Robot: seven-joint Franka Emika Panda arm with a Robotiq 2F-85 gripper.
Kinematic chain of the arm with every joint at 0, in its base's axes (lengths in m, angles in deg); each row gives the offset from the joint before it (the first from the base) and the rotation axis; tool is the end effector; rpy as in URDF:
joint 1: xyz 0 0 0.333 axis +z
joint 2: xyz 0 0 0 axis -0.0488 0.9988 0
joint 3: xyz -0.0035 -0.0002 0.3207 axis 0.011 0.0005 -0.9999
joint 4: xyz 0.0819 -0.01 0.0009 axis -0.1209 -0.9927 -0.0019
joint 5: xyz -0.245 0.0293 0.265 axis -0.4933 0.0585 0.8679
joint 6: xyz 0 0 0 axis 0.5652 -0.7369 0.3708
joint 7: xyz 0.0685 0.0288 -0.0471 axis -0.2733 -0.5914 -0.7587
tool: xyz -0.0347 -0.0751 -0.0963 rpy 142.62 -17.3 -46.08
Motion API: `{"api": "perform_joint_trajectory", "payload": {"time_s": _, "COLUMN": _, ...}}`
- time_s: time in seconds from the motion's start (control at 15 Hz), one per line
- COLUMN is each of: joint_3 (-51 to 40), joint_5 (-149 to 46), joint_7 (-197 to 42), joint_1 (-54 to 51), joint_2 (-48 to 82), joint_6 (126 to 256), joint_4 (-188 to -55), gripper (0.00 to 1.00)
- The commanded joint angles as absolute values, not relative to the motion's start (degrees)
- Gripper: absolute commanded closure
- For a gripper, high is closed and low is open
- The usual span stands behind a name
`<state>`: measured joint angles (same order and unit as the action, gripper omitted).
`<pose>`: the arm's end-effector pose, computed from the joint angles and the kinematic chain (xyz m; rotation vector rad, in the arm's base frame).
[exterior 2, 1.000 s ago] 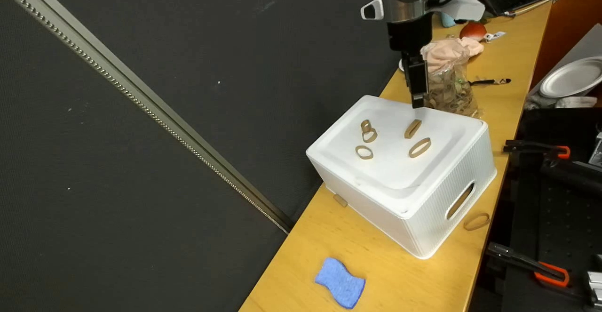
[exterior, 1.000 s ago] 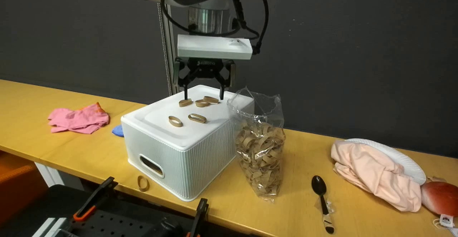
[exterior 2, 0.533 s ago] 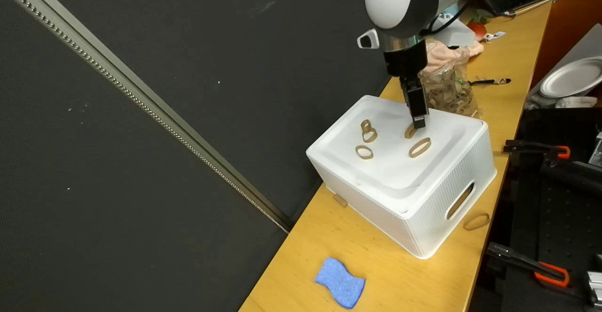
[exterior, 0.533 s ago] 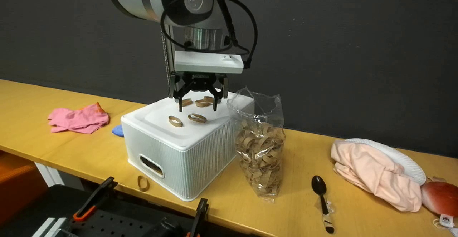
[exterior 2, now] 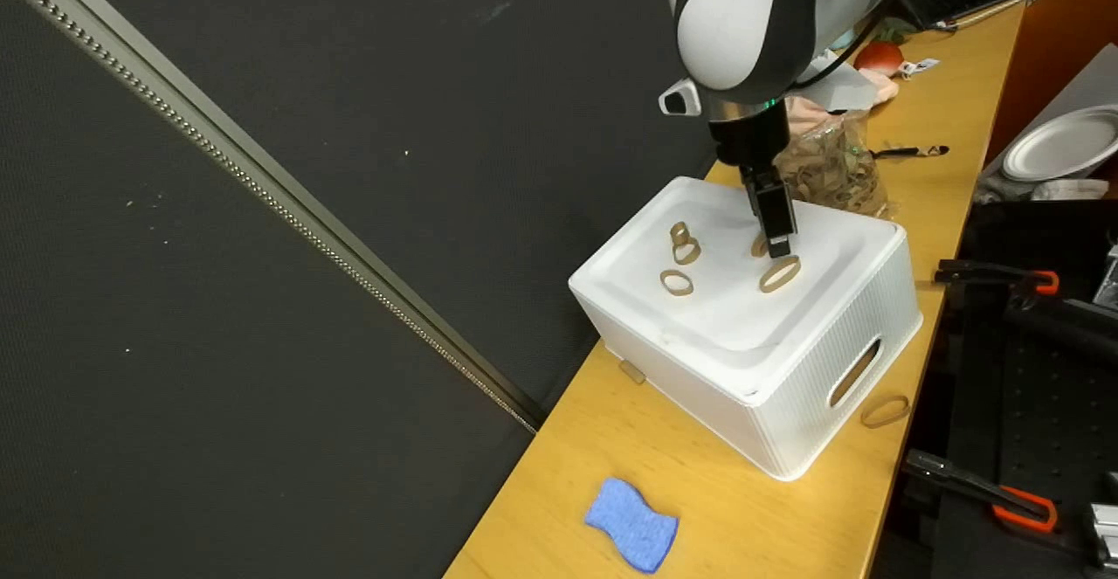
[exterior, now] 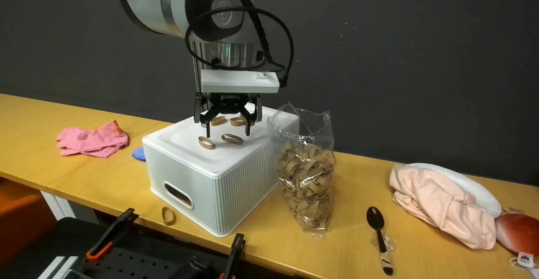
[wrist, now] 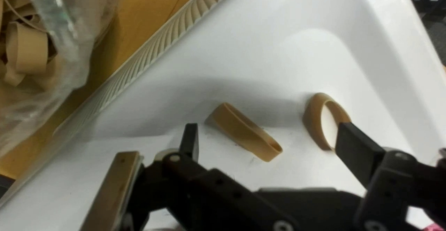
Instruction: Move the rubber bands into a plastic
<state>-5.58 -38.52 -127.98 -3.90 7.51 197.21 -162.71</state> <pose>0.4964 -0.0440 0.2968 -2.9322 -0.8555 -0.0848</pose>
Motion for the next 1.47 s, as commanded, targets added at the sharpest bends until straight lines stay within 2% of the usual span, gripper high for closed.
{"api": "perform_joint_trajectory", "payload": {"time_s": 0.0, "joint_3": -7.23, "joint_5": -39.96, "joint_7": -127.49, "joint_1": -5.14, "joint_2": 8.26, "joint_6": 198.62, "joint_4": -162.5, "gripper": 0.0}}
{"api": "perform_joint_trajectory", "payload": {"time_s": 0.6, "joint_3": -8.53, "joint_5": -40.73, "joint_7": -127.34, "joint_1": -5.06, "joint_2": 9.26, "joint_6": 198.83, "joint_4": -162.57, "gripper": 0.0}}
{"api": "perform_joint_trajectory", "payload": {"time_s": 0.67, "joint_3": -8.55, "joint_5": -40.84, "joint_7": -127.4, "joint_1": -5.1, "joint_2": 9.27, "joint_6": 198.91, "joint_4": -162.64, "gripper": 0.25}}
{"api": "perform_joint_trajectory", "payload": {"time_s": 0.73, "joint_3": -8.57, "joint_5": -41.0, "joint_7": -127.36, "joint_1": -5.11, "joint_2": 9.19, "joint_6": 198.92, "joint_4": -162.7, "gripper": 0.26}}
{"api": "perform_joint_trajectory", "payload": {"time_s": 0.8, "joint_3": -8.57, "joint_5": -41.19, "joint_7": -127.39, "joint_1": -5.12, "joint_2": 9.06, "joint_6": 198.96, "joint_4": -162.79, "gripper": 0.32}}
{"api": "perform_joint_trajectory", "payload": {"time_s": 1.2, "joint_3": -8.68, "joint_5": -41.66, "joint_7": -127.44, "joint_1": -5.23, "joint_2": 8.5, "joint_6": 200.3, "joint_4": -163.31, "gripper": 0.8}}
{"api": "perform_joint_trajectory", "payload": {"time_s": 1.33, "joint_3": -8.74, "joint_5": -41.68, "joint_7": -127.47, "joint_1": -5.21, "joint_2": 8.17, "joint_6": 200.71, "joint_4": -163.55, "gripper": 0.92}}
{"api": "perform_joint_trajectory", "payload": {"time_s": 1.4, "joint_3": -8.77, "joint_5": -41.66, "joint_7": -127.53, "joint_1": -5.2, "joint_2": 7.95, "joint_6": 200.88, "joint_4": -163.7, "gripper": 0.94}}
